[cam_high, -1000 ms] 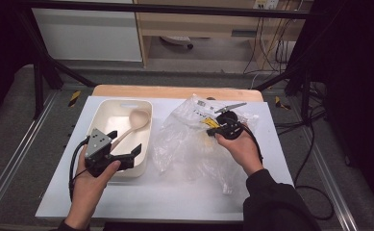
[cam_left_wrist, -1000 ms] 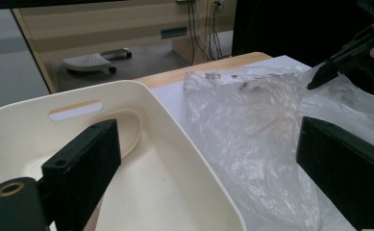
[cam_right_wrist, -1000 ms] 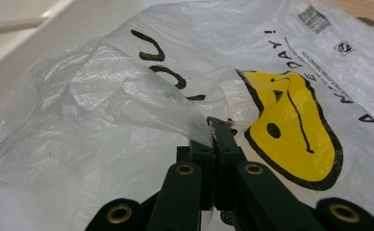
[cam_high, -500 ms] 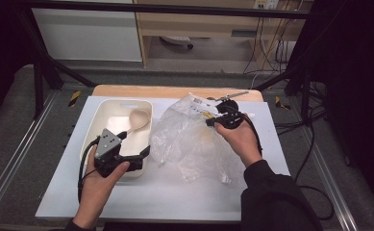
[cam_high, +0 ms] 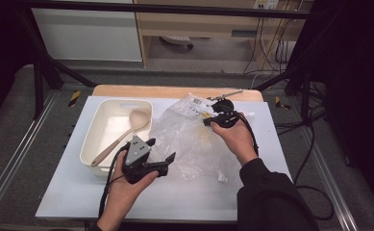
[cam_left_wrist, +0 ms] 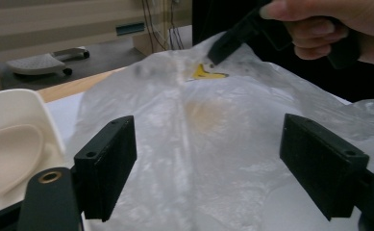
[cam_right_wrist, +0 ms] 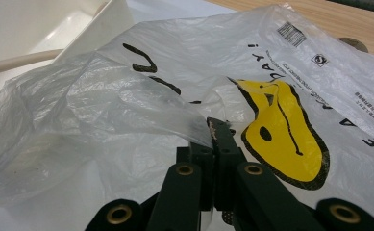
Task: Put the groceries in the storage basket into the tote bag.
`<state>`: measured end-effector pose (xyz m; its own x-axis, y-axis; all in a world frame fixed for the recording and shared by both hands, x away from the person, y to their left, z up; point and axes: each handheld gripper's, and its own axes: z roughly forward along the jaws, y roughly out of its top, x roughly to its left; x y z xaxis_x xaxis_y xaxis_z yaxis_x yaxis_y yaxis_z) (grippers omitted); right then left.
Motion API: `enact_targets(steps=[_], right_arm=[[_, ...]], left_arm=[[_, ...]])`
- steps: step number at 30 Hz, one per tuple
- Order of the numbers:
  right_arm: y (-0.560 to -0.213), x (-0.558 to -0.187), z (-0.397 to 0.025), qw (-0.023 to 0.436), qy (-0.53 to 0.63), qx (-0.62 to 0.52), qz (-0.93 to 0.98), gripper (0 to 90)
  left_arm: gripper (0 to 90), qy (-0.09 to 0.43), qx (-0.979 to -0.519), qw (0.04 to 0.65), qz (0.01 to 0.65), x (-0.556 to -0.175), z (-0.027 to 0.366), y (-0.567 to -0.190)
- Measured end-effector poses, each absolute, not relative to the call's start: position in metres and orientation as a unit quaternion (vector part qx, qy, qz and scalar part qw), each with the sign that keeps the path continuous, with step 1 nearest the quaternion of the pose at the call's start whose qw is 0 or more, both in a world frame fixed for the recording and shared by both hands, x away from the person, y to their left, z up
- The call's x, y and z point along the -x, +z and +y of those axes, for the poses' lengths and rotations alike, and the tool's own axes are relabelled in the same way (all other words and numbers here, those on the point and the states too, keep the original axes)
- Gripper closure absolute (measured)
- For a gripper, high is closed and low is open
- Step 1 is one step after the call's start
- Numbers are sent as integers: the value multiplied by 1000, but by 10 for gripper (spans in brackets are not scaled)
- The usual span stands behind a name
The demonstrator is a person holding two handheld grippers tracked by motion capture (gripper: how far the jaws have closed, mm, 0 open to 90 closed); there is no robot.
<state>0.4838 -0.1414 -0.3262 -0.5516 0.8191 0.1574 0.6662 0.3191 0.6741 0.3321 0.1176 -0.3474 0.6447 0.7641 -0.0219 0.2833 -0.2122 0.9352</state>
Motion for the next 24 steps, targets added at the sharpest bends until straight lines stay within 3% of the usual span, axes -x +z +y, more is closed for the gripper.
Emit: enact_targets(steps=[8, 18, 24], right_arm=[[-330, -488, -136, 105, 352, -462, 808, 900], [-331, -489, -136, 104, 350, -460, 810, 900], [-330, -489, -139, 105, 352, -461, 808, 900]], left_arm=[[235, 214, -759, 517, 334, -330, 84, -359], [337, 203, -787, 486, 321, -343, 50, -389], [480, 216, -791, 467, 331, -369, 39, -412]])
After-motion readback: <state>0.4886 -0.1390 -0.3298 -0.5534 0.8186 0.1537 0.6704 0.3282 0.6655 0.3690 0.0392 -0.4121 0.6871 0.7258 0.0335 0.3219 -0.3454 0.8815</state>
